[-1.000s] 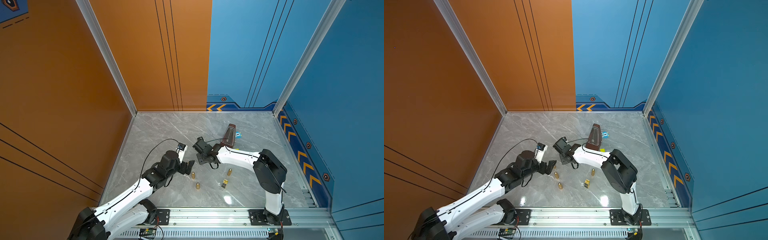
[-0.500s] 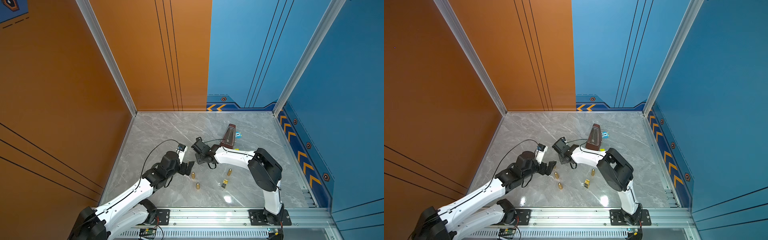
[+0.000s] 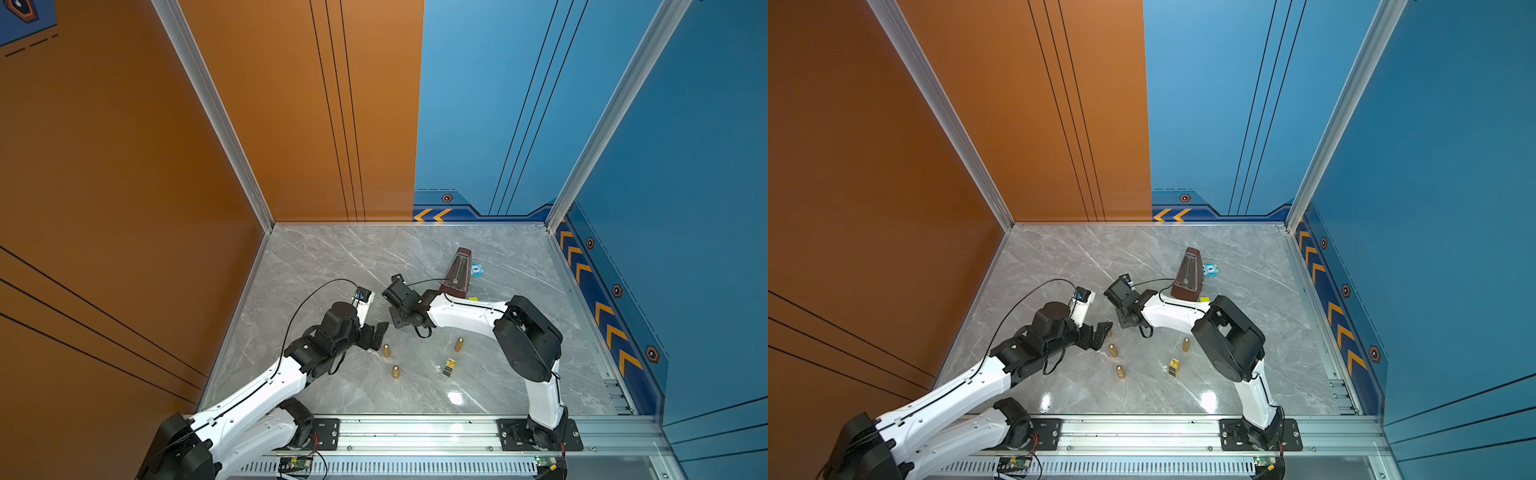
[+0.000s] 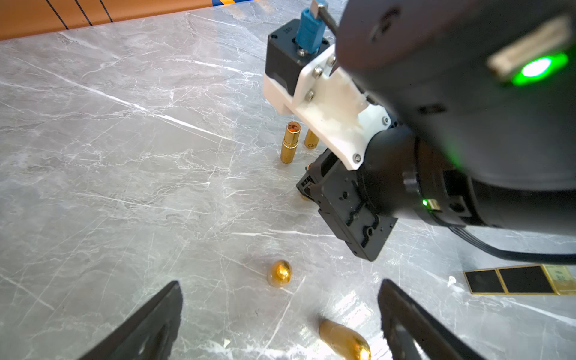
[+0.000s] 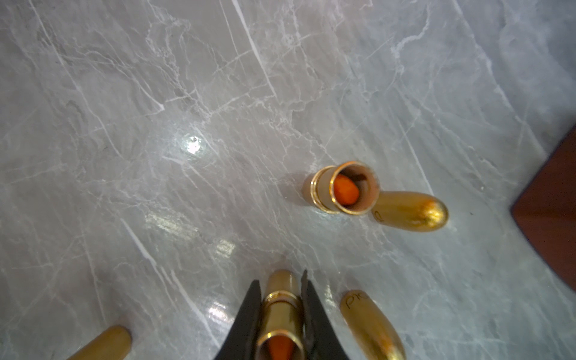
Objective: Open the lipstick cap
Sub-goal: Place the lipstick at the center of the board.
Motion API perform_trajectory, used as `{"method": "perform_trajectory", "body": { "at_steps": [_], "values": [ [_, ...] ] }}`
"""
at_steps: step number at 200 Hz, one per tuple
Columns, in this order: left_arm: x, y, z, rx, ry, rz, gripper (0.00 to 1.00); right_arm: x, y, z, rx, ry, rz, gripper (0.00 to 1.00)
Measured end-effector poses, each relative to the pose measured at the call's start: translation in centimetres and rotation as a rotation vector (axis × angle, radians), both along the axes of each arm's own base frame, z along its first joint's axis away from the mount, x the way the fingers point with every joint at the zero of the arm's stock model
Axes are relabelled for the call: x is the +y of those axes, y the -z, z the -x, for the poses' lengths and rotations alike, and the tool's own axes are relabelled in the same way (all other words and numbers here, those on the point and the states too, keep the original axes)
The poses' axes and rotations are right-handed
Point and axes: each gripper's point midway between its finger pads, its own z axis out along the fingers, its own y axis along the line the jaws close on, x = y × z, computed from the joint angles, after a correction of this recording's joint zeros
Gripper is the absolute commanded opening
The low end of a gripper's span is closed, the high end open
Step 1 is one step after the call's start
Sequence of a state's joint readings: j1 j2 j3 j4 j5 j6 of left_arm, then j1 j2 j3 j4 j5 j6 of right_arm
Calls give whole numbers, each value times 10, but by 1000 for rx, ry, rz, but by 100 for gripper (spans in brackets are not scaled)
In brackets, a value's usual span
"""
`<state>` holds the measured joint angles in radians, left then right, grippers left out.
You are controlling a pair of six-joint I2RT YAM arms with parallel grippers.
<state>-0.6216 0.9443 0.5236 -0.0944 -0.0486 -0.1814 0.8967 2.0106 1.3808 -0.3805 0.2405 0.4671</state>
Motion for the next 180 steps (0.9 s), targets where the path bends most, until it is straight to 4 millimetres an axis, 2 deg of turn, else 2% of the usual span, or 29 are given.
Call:
{"method": "perform_trajectory", "body": {
  "at_steps": [180],
  "values": [
    [-1,1,0,4,4,0,99,1,1,0,0,-1,-4,35]
  ]
}}
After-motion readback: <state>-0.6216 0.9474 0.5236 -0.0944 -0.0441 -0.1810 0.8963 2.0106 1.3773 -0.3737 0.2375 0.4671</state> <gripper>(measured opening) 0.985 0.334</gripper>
